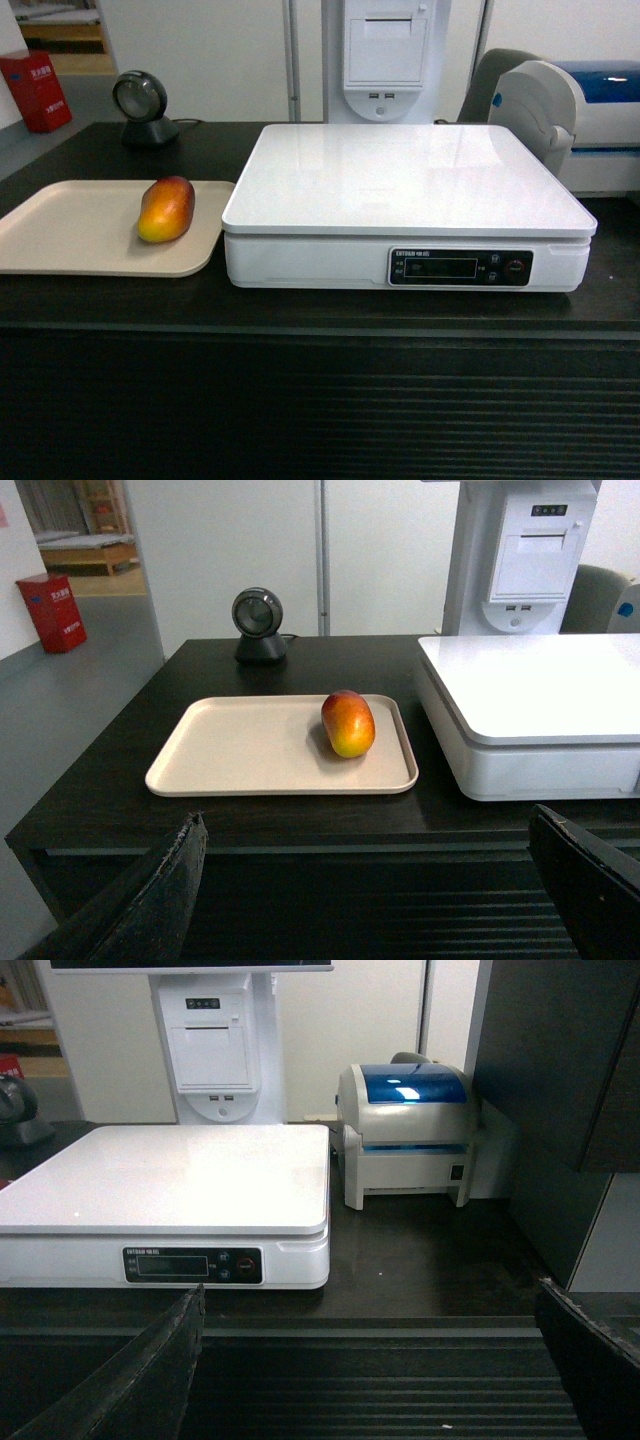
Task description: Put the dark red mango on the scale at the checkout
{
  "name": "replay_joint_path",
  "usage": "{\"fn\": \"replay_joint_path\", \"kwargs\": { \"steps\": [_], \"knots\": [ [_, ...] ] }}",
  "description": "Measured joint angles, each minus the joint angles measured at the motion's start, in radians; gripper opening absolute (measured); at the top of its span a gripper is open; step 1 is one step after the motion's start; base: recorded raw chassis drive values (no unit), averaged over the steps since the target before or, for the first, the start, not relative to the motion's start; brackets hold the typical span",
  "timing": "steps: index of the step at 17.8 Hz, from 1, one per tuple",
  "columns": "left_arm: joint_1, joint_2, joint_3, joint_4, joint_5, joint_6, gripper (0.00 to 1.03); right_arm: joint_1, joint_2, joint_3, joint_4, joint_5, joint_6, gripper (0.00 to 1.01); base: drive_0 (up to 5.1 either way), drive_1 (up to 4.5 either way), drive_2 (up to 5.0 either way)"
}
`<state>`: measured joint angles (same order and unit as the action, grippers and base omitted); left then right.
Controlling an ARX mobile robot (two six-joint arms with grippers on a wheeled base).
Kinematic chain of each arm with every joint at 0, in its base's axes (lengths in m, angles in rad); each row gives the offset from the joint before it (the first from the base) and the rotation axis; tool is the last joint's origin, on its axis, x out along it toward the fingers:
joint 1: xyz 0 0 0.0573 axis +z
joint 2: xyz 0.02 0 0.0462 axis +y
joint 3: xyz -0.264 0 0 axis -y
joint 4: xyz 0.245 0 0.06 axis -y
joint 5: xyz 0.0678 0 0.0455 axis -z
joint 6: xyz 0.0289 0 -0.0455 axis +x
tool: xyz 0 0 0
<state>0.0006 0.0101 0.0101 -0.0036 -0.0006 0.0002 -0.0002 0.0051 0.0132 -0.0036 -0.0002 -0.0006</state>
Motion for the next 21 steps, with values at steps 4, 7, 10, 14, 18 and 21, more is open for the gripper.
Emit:
{"fn": "replay_joint_path", "kwargs": {
  "steps": [4,7,10,14,18,21],
  "knots": [
    [-0.017,0.01,0.014,-0.06,-0.045,-0.018,0.98,0.0,0.0,0.0,0.0,0.0,0.0,0.98,0.0,0.0,0.0],
    [-0.196,0.182,0.122,-0.222,-0.336,-0.128,0.98,0.0,0.0,0.0,0.001,0.0,0.0,0.98,0.0,0.0,0.0],
    [-0.181,0.248,0.175,-0.099,-0.366,-0.162,0.98,0.0,0.0,0.0,0.0,0.0,0.0,0.98,0.0,0.0,0.0],
    [-0.023,0.691,0.24,0.297,-0.129,-0.09,0.98,0.0,0.0,0.0,0.0,0.0,0.0,0.98,0.0,0.0,0.0],
    [0.023,1.036,0.412,0.457,-0.004,-0.02,0.98,0.0,0.0,0.0,0.0,0.0,0.0,0.98,0.0,0.0,0.0],
    [0.008,1.312,0.571,0.455,0.066,0.016,0.98,0.0,0.0,0.0,0.0,0.0,0.0,0.98,0.0,0.0,0.0]
  ]
}}
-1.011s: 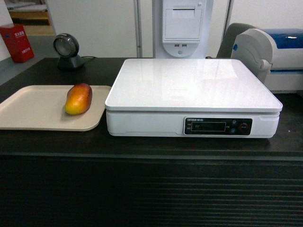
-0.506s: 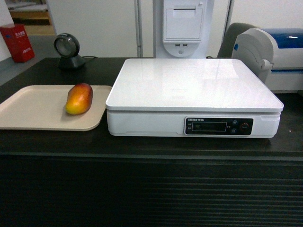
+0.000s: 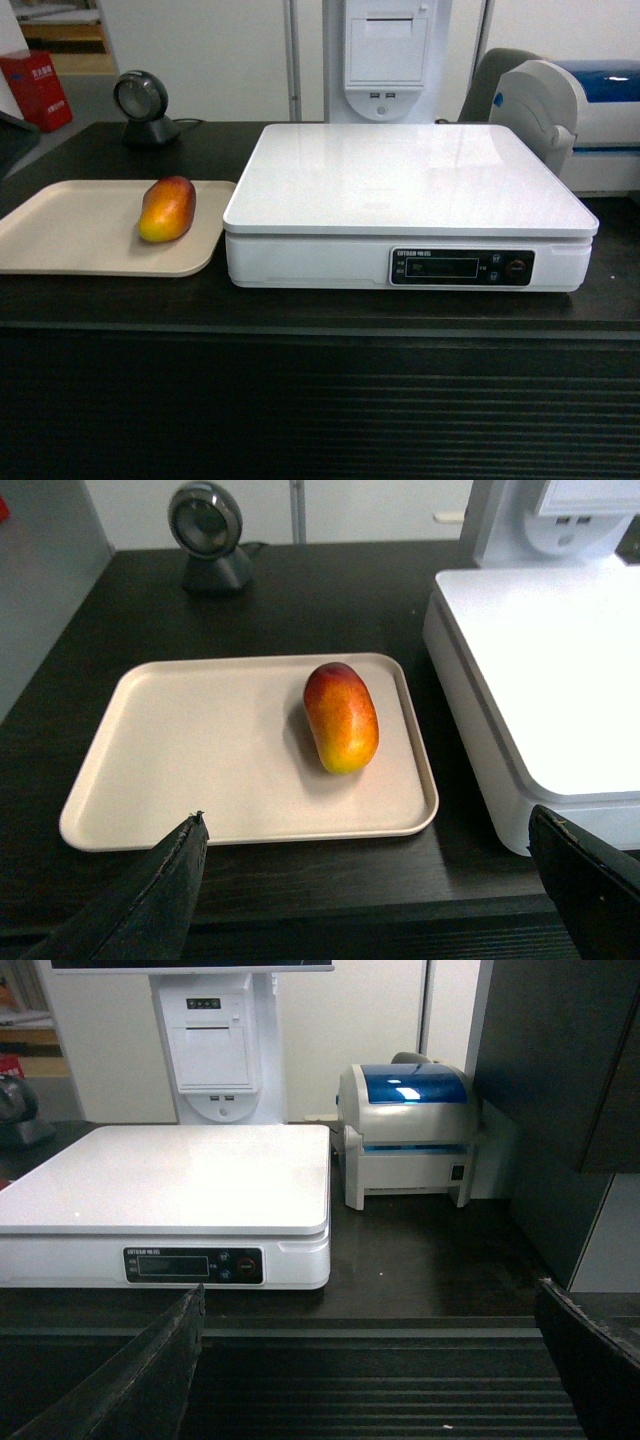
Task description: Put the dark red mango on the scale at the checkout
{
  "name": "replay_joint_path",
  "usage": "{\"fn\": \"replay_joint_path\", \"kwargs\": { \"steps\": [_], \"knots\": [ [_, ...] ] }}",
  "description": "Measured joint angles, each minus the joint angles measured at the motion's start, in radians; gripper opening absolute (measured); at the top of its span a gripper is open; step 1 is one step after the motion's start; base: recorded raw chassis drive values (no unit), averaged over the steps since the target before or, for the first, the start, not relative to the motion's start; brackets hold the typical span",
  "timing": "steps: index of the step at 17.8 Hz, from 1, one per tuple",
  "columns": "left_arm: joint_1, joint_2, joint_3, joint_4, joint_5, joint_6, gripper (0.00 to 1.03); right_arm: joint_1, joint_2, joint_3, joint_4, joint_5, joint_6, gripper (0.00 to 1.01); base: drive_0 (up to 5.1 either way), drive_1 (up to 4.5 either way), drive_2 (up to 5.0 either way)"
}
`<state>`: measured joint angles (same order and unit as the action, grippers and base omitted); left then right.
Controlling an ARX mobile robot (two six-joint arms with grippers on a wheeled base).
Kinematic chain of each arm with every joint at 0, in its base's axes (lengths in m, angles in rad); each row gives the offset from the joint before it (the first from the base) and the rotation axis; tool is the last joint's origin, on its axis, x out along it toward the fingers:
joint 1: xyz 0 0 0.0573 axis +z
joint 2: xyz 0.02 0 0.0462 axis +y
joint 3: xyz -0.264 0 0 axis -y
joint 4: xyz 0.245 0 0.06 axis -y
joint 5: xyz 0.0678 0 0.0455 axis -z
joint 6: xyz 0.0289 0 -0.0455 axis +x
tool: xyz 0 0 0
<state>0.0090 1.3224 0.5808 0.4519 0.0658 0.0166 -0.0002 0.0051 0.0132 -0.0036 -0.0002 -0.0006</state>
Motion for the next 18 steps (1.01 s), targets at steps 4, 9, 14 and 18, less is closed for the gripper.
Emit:
{"fn": "replay_joint_path", "kwargs": {
  "steps": [4,9,14,18],
  "knots": [
    [-0.014,0.336,0.28,-0.08,0.039,0.054,0.98,0.0,0.0,0.0,0.0,0.0,0.0,0.98,0.0,0.0,0.0],
    [-0.014,0.651,0.608,-0.237,0.042,0.102,0.98,0.0,0.0,0.0,0.0,0.0,0.0,0.98,0.0,0.0,0.0],
    [-0.005,0.83,0.869,-0.381,0.059,0.116,0.98,0.0,0.0,0.0,0.0,0.0,0.0,0.98,0.0,0.0,0.0],
    [-0.003,0.927,1.017,-0.468,0.072,0.113,0.98,0.0,0.0,0.0,0.0,0.0,0.0,0.98,0.0,0.0,0.0]
  ]
}}
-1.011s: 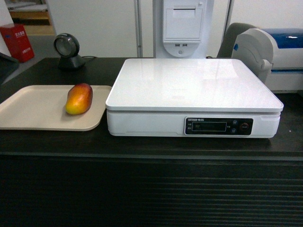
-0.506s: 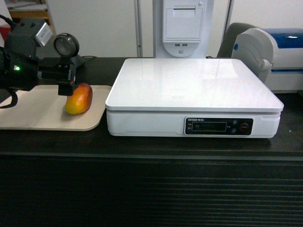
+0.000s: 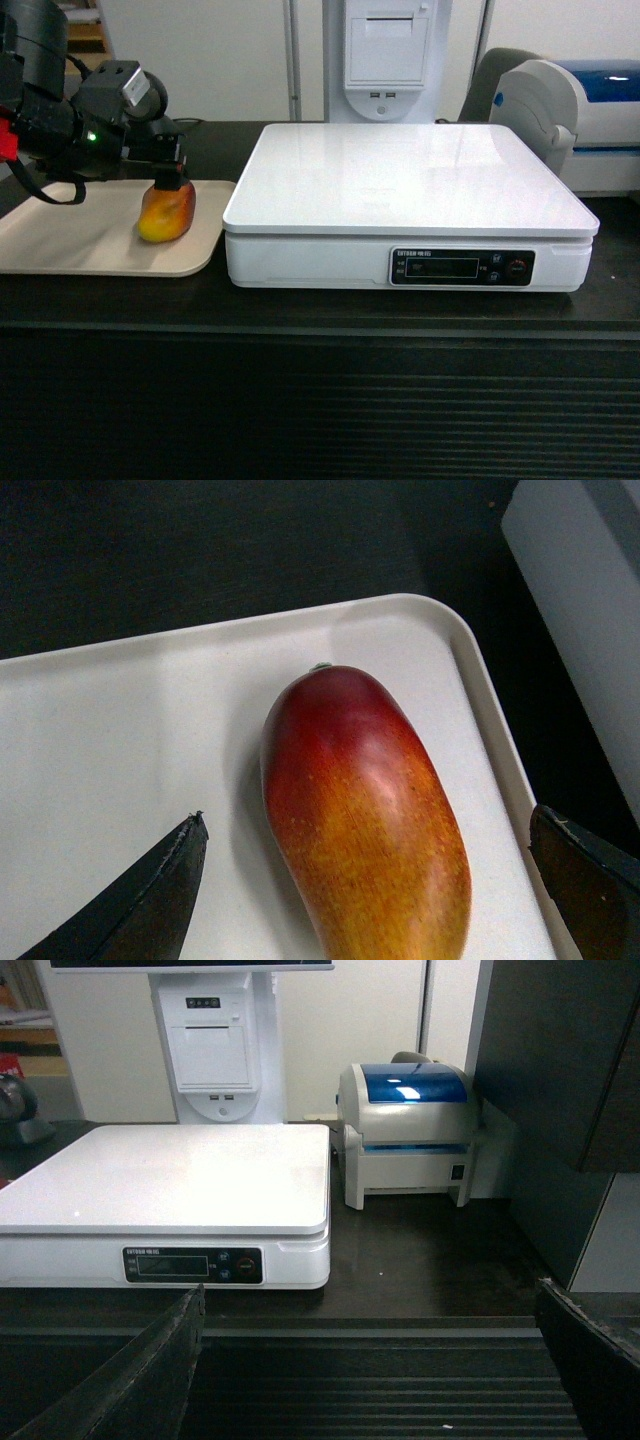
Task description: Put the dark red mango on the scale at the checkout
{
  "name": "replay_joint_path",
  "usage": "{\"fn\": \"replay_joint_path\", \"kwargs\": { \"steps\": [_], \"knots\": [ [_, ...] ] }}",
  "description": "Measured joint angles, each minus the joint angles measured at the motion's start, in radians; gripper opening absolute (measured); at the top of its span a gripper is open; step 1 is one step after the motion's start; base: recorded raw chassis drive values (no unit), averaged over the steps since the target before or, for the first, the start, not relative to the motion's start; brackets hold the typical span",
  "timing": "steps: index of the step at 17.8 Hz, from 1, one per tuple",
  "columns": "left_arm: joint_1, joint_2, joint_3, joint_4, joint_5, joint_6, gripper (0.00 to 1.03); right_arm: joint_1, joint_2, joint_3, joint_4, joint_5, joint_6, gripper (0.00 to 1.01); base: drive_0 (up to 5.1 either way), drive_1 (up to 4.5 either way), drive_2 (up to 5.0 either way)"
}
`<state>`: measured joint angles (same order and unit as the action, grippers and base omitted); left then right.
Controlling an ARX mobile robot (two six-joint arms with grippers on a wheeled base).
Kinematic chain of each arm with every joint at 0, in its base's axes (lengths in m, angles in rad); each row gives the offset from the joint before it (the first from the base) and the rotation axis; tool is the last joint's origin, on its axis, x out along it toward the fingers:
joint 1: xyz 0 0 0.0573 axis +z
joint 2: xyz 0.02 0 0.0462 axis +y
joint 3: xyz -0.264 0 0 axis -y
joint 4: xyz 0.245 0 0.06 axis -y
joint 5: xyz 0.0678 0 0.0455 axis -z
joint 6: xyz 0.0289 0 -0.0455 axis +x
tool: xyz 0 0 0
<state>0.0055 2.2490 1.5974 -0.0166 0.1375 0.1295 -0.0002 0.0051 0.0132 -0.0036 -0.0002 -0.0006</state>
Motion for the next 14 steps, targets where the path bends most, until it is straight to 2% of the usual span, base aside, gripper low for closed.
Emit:
{"fn": "replay_joint_path", "kwargs": {
  "steps": [7,10,14],
  "knots": [
    [0.0,0.145,0.219,-0.117,-0.029,-0.018,0.98,0.0,0.0,0.0,0.0,0.0,0.0,0.98,0.0,0.0,0.0],
    [0.001,0.185,0.242,-0.153,-0.017,-0.032,0.98,0.0,0.0,0.0,0.0,0.0,0.0,0.98,0.0,0.0,0.0],
    [-0.002,0.201,0.238,-0.178,-0.013,-0.027,0.98,0.0,0.0,0.0,0.0,0.0,0.0,0.98,0.0,0.0,0.0]
  ]
}}
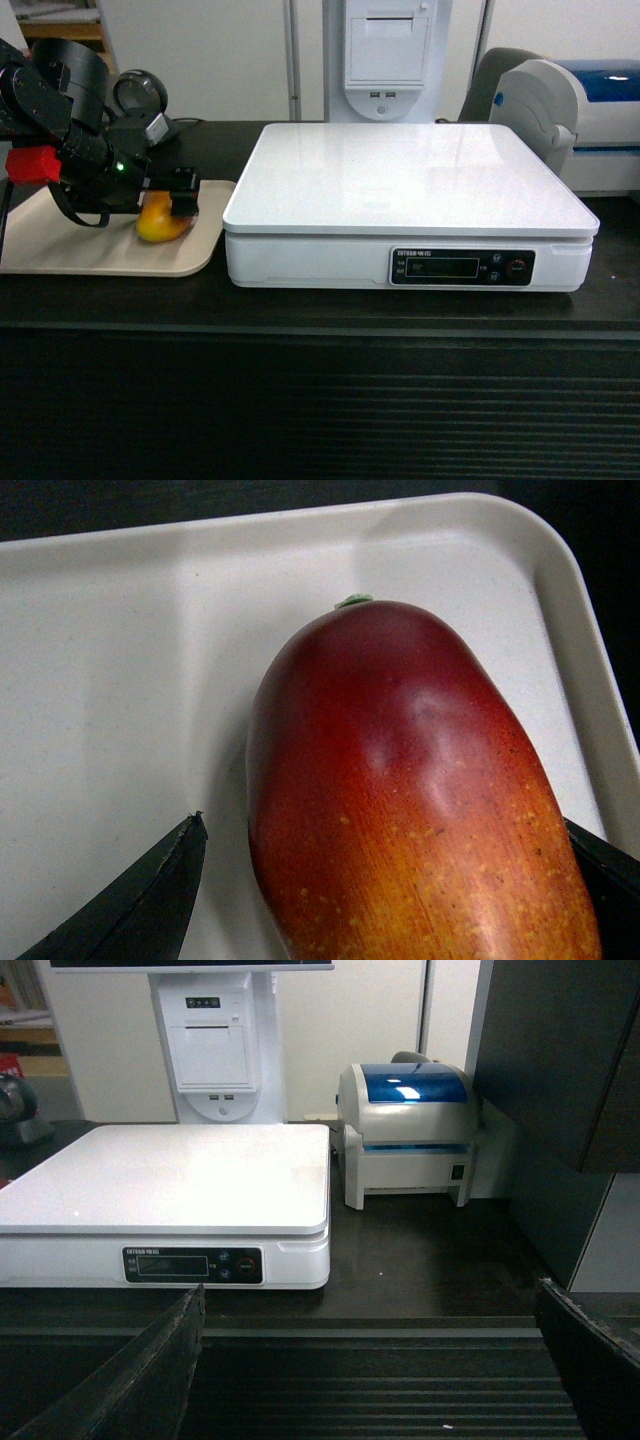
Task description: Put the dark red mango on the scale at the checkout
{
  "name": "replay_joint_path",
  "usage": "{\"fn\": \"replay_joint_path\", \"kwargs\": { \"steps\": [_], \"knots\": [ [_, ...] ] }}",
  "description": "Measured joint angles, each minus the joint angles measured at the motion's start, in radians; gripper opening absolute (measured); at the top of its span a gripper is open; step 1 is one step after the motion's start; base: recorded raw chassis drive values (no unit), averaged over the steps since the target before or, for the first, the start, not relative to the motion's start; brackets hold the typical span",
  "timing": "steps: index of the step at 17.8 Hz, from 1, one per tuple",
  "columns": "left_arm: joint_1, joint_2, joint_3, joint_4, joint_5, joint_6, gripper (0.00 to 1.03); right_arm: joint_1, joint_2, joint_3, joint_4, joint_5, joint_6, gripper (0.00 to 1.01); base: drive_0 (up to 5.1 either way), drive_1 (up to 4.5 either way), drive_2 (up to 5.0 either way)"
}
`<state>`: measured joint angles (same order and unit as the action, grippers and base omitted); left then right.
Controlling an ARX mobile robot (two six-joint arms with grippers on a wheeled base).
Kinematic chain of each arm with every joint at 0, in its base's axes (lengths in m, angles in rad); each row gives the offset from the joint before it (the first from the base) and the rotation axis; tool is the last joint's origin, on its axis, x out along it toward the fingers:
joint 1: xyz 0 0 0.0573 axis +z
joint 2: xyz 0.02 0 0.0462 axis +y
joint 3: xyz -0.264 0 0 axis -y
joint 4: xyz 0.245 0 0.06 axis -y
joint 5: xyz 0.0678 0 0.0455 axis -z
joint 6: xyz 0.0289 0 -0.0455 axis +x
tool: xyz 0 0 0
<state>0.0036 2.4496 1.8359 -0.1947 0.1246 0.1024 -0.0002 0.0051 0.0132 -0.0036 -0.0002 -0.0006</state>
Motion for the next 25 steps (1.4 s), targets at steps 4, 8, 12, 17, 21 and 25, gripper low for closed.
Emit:
{"fn": "replay_joint_path", "kwargs": {
  "steps": [4,8,12,17,21,25],
  "knots": [
    [0.0,-0.001,-0.029,0.012,0.007,0.01,0.82,0.0,0.0,0.0,0.0,0.0,0.0,0.98,0.0,0.0,0.0],
    [0.002,-0.049,-0.098,0.037,0.003,0.016,0.58,0.0,0.0,0.0,0.0,0.0,0.0,0.98,0.0,0.0,0.0],
    [0.0,-0.213,-0.185,0.07,-0.001,0.034,0.58,0.0,0.0,0.0,0.0,0.0,0.0,0.98,0.0,0.0,0.0],
    [-0.138,-0.424,-0.222,0.121,-0.024,-0.079,0.58,0.0,0.0,0.0,0.0,0.0,0.0,0.98,0.0,0.0,0.0],
    [-0.342,-0.402,-0.191,0.102,-0.078,-0.166,0.58,0.0,0.0,0.0,0.0,0.0,0.0,0.98,0.0,0.0,0.0],
    [-0.485,-0.323,-0.097,0.071,-0.12,-0.209,0.58,0.0,0.0,0.0,0.0,0.0,0.0,0.98,0.0,0.0,0.0]
  ]
}}
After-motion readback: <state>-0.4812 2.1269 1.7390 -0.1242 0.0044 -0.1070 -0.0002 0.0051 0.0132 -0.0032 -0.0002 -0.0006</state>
